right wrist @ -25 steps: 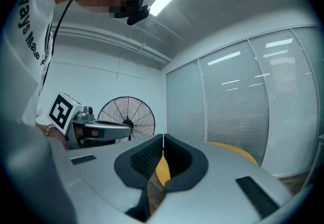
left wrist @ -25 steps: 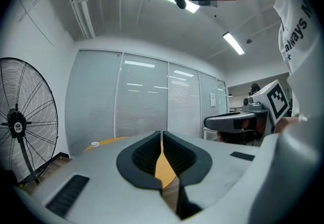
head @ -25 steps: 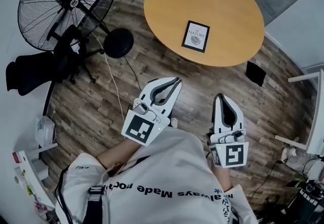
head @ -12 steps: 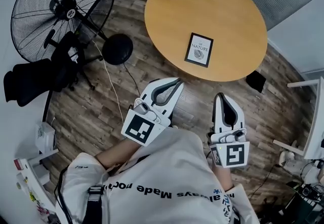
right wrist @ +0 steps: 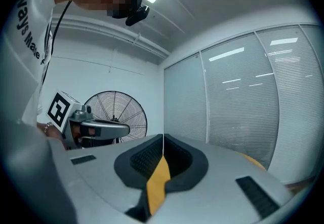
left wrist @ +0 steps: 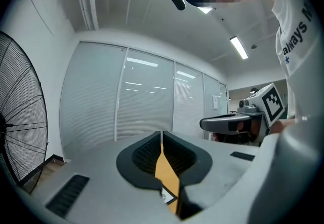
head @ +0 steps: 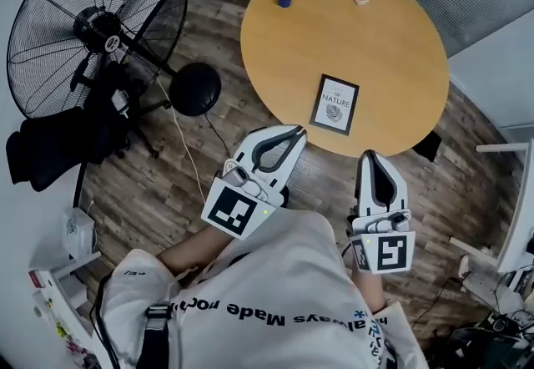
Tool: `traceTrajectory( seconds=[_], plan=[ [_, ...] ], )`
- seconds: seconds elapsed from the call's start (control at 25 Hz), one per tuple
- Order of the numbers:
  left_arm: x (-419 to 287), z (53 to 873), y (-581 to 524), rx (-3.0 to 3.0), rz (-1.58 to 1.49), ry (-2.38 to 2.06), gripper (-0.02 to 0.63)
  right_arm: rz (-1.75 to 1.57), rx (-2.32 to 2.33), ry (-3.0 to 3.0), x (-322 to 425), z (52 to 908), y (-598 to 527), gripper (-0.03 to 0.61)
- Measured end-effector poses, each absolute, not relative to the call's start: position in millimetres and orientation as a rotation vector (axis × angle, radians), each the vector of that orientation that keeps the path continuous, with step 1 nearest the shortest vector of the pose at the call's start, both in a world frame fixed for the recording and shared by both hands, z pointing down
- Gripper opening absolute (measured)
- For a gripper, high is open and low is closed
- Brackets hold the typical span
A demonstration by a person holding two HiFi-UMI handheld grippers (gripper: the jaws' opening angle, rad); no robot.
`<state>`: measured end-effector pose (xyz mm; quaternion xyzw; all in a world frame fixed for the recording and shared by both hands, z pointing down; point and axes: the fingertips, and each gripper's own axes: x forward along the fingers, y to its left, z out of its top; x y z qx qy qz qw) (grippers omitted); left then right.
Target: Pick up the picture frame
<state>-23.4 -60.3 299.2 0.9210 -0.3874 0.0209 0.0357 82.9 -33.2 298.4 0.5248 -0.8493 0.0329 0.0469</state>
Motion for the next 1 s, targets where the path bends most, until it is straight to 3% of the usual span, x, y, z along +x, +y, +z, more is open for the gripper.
traceTrajectory(
  seconds=[1.0],
  plan=[
    [18,334,-189,2.838,0.120,-1.046,0.031,0.134,1.691,-2.502,116,325,-158,0.031]
  ],
)
